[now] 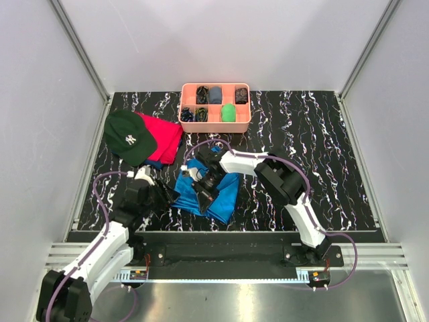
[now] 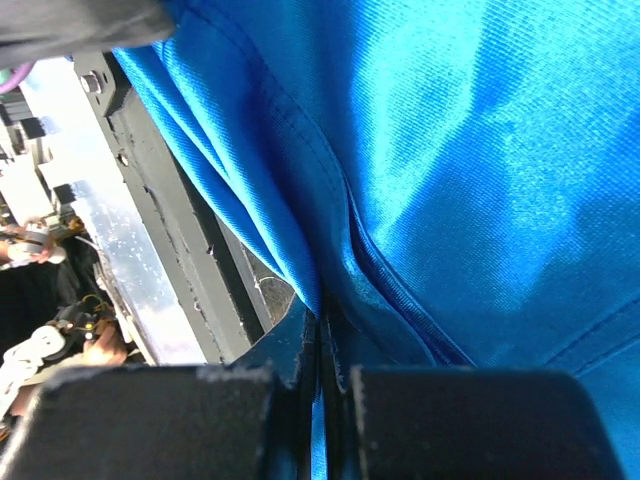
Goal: Fold the napkin, place the utensils inside, and roll it up
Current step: Roll the napkin with the utensil
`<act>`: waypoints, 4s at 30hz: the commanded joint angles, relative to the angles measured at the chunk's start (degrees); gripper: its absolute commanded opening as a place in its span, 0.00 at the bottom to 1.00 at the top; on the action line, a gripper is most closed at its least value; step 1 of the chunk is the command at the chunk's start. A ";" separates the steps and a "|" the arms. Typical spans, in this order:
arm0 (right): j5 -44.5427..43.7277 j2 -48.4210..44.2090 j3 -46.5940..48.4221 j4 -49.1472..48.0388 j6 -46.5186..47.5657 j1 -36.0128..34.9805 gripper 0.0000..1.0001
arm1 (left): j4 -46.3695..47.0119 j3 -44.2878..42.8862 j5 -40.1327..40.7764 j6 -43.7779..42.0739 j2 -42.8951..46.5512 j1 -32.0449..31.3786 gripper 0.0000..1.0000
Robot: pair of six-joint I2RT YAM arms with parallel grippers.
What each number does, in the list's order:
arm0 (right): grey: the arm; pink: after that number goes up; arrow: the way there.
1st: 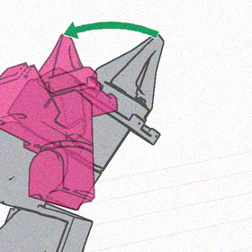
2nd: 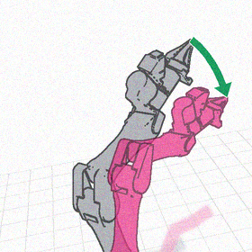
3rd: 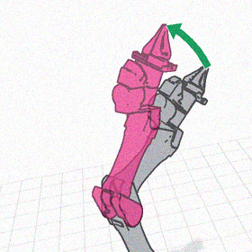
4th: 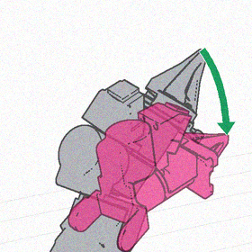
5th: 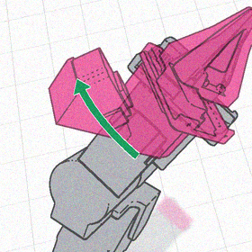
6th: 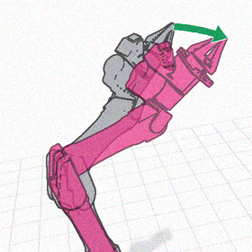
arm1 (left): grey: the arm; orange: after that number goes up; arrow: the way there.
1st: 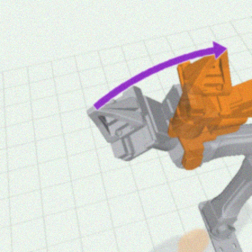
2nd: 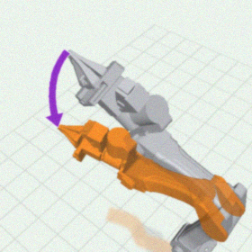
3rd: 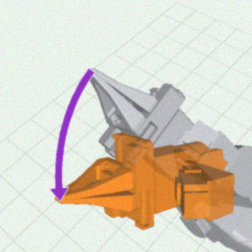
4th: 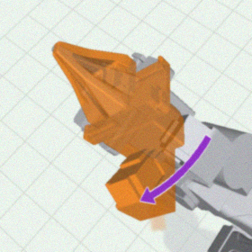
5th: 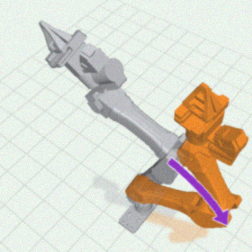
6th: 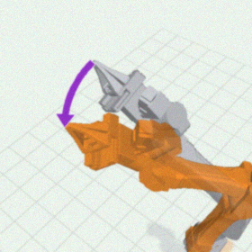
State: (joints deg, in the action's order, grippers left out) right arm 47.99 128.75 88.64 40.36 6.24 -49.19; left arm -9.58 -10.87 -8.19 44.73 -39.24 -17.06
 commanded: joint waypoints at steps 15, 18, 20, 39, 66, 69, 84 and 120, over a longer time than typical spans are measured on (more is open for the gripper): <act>-8.35 5.81 1.53 2.18 1.50 0.76 0.00 | 5.54 -0.73 -3.42 1.06 -8.30 0.10 0.38; -8.61 5.38 1.62 2.27 1.58 0.94 0.00 | 4.06 -1.60 -2.19 0.89 -9.18 0.10 0.24; -9.22 4.94 1.62 2.01 1.58 0.94 0.00 | 2.91 -2.04 -1.75 0.45 -9.53 0.18 0.16; -13.96 -14.13 -4.42 -4.14 -0.26 -0.11 0.55 | -4.30 -9.60 -5.78 -5.71 -20.60 1.76 0.00; -43.50 -27.85 -30.54 -39.65 1.32 -17.08 0.70 | -5.71 -12.68 -10.62 -6.67 -23.69 5.11 0.00; -44.38 -27.76 -31.25 -39.83 1.41 -17.69 0.65 | -5.80 -12.59 -10.62 -6.59 -23.60 5.19 0.00; -45.09 -21.62 -27.91 -36.76 2.28 -18.14 0.35 | -5.27 -12.15 -10.80 -6.32 -21.23 5.37 0.00; 10.63 -2.19 -4.27 -10.92 -3.95 3.57 0.00 | 7.21 0.59 -8.16 -8.43 0.14 2.12 0.74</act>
State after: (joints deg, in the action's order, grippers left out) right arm 51.75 124.40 81.17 27.79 3.70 -46.96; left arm -8.08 -10.96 -14.24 37.95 -38.02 -13.80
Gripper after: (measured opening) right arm 0.012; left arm 0.723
